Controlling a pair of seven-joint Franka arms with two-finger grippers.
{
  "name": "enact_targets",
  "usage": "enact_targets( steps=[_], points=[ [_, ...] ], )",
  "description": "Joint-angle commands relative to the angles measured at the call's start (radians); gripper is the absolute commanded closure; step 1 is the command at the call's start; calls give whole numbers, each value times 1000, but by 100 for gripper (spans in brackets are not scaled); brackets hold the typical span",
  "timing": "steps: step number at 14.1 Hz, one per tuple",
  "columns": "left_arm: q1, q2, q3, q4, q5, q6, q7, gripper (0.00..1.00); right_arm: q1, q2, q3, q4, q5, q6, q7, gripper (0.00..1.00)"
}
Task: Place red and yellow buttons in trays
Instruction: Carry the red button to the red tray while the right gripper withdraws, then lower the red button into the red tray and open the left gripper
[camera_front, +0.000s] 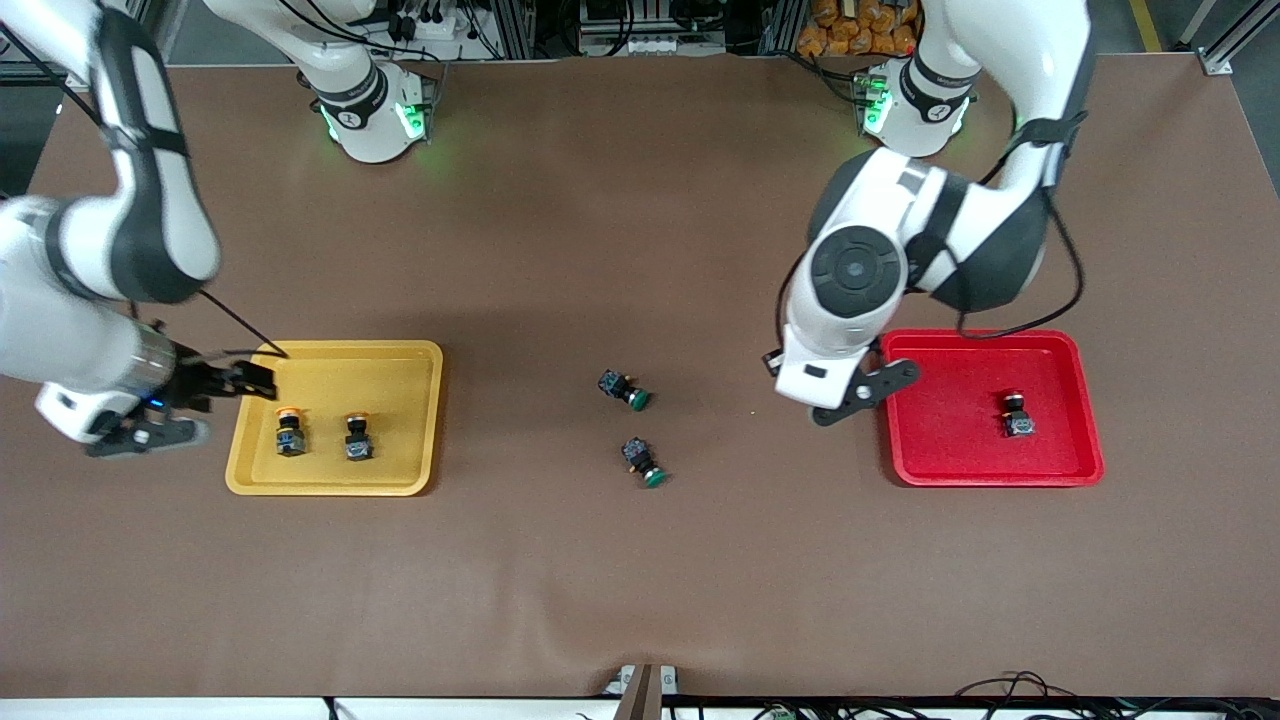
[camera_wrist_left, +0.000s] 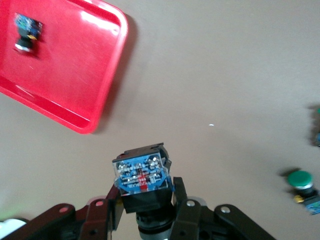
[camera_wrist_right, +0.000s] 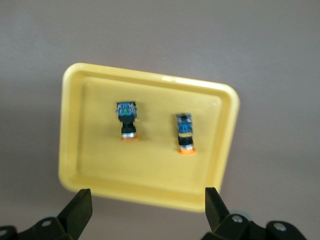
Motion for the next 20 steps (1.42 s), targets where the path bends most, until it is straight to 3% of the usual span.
enact_targets(
  steps=[1,5,9,13,15,20],
  points=[
    [92,-120,-8,-140,18,7,191,100,-35,-24,11,140,2,-160,-12,0],
    [201,-174,-11,-247,46,57,395,100,-53,-116,10,132,-5,-206,-20,0],
    [281,-221,-11,-442,64,288,527,100,-61,-133,10,120,-36,-206,-20,0],
    [368,-209,-12,-575,80,525,665,100,-37,-167,7,112,-65,-252,-31,0],
    [405,-197,-12,-658,80,666,704,100,66,-202,-116,68,-65,-251,-37,0],
    [427,-108,-11,-734,80,881,710,100,45,-222,-119,62,-61,-272,-58,0]
  ],
)
